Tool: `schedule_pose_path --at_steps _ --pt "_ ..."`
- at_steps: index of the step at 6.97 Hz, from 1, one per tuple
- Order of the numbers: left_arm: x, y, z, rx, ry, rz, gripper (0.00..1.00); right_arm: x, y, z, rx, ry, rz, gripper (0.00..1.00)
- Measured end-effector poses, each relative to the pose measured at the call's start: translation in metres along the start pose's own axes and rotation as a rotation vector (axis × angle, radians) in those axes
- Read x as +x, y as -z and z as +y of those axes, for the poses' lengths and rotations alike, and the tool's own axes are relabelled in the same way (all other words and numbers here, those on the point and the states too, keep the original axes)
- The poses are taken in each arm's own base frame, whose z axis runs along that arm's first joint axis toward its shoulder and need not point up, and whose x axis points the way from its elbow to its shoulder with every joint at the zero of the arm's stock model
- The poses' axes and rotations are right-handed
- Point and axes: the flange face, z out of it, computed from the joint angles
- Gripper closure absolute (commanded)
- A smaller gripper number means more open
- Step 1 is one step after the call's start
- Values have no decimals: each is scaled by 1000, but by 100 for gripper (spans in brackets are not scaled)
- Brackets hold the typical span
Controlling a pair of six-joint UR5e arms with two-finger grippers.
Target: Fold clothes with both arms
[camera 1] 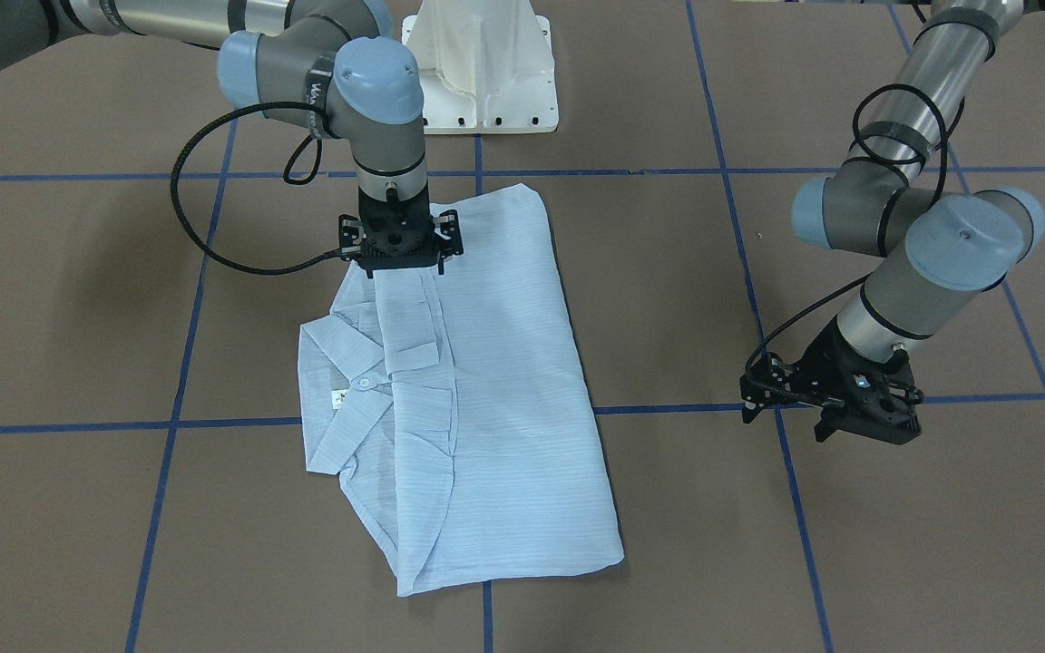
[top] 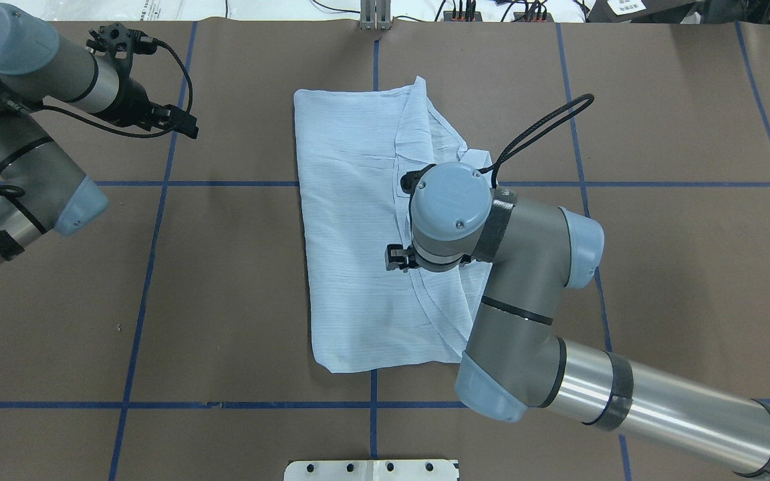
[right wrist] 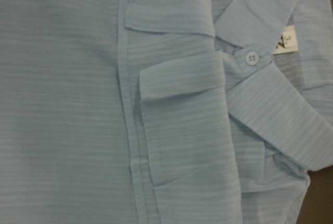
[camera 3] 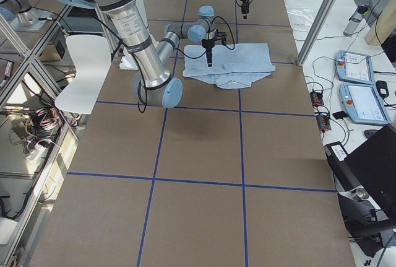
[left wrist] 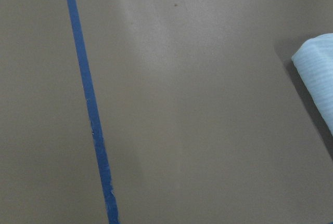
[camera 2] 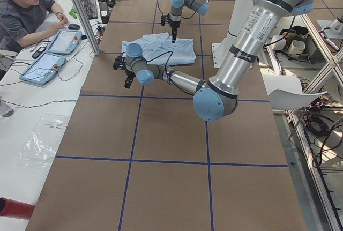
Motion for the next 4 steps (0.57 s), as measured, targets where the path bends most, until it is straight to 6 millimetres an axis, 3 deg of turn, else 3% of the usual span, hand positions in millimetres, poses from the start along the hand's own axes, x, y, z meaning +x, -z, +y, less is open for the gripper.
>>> schedule_pose_path --at_steps 2,4 --pt "-3 -1 3 -3 2 -2 0 -20 -18 29 -7 189 98 0" --pt "-2 2 5 -1 0 1 0 -28 -32 34 -14 291 177 0"
